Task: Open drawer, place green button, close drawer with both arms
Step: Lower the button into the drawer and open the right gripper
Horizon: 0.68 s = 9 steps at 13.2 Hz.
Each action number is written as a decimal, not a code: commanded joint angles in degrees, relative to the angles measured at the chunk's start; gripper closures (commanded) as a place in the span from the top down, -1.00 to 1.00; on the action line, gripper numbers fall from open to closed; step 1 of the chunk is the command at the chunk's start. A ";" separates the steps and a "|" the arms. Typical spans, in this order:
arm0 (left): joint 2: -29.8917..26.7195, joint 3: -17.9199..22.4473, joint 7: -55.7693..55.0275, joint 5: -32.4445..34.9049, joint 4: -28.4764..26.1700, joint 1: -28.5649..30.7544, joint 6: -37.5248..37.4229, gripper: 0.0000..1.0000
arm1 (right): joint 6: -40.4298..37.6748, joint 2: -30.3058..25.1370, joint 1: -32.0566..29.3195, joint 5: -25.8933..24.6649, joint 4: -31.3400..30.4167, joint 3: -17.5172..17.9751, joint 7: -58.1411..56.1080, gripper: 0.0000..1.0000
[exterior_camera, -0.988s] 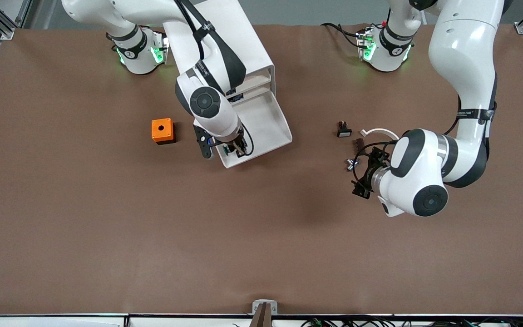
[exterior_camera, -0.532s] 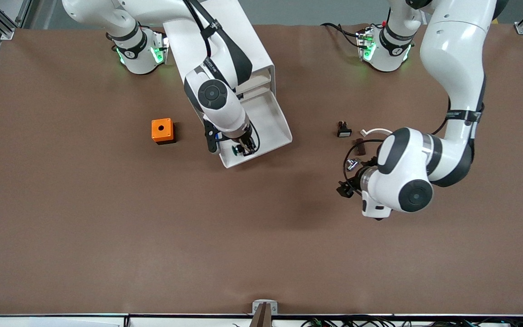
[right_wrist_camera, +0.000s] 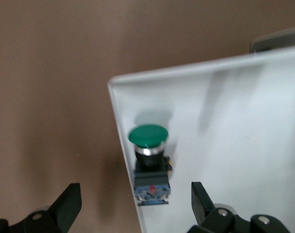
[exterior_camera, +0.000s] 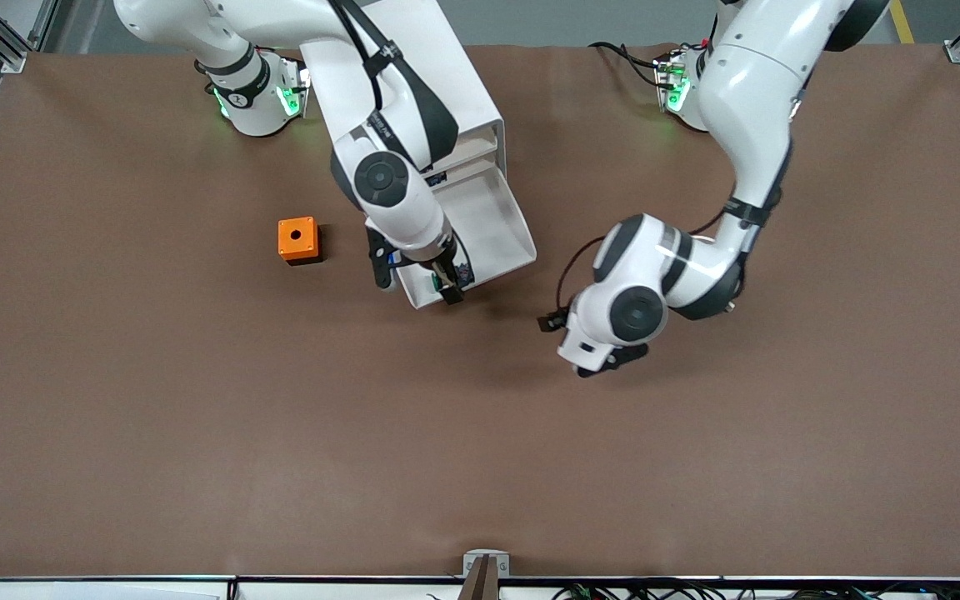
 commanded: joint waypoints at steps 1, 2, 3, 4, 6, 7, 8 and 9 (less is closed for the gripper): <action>0.72 0.04 0.13 -0.40 -0.62 -2.62 3.64 0.99 | -9.83 -1.26 -5.67 -3.16 6.64 -0.25 -15.89 1.00; 1.42 -0.13 -0.05 -1.28 -0.54 -4.36 5.14 0.99 | -13.52 -1.52 -7.78 -4.23 9.28 -1.39 -20.83 1.00; 2.04 -0.14 -0.40 -2.07 -0.54 -5.77 6.81 0.99 | -17.13 -1.61 -10.23 -4.42 11.74 -1.66 -25.15 1.00; 2.22 -0.14 -0.57 -3.99 -0.54 -6.75 8.13 0.99 | -20.47 -1.79 -12.87 -4.50 13.77 -1.84 -29.36 1.00; 2.75 -0.14 -3.20 -7.95 -0.62 -8.76 8.41 0.99 | -24.80 -3.71 -17.97 -4.59 14.93 -1.84 -38.06 1.00; 2.75 -0.14 -5.30 -8.23 -0.80 -9.65 8.41 0.99 | -25.33 -5.20 -19.99 -4.68 14.58 -1.93 -43.50 1.00; 2.66 -0.22 -9.15 -8.32 -0.71 -10.79 8.32 0.99 | -26.64 -6.09 -22.02 -5.12 14.58 -2.10 -47.73 1.00; 2.48 -0.31 -11.71 -8.32 -0.80 -11.67 7.97 0.99 | -27.35 -7.05 -23.60 -6.51 14.58 -2.28 -51.78 1.00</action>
